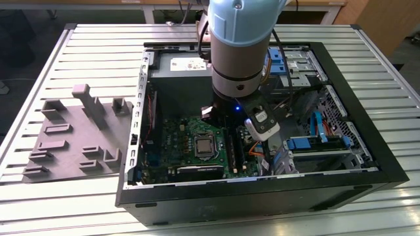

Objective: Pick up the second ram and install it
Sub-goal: 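Insert the second ram into the second slot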

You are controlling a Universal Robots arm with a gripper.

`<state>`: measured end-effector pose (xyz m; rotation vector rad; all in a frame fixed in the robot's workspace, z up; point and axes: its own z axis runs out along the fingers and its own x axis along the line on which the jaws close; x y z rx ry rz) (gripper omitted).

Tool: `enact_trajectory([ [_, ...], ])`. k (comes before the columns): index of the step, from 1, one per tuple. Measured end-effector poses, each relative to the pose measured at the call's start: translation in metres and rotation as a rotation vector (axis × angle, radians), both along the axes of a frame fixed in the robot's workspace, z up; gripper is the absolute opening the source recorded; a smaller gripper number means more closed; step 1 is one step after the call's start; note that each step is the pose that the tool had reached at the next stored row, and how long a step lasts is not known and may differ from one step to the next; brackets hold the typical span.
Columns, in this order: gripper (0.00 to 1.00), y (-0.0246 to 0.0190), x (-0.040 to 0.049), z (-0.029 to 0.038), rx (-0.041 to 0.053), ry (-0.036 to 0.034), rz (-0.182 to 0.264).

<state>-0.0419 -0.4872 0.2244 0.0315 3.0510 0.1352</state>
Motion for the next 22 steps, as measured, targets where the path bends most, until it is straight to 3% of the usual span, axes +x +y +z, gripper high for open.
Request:
enact_trajectory([
  [18,0.11,-0.0009,0.0001,-0.0006,-0.0005,-0.0001,0.0],
  [22,0.11,-0.0007,0.0001,-0.0014,-0.0052,0.0001,0.0],
])
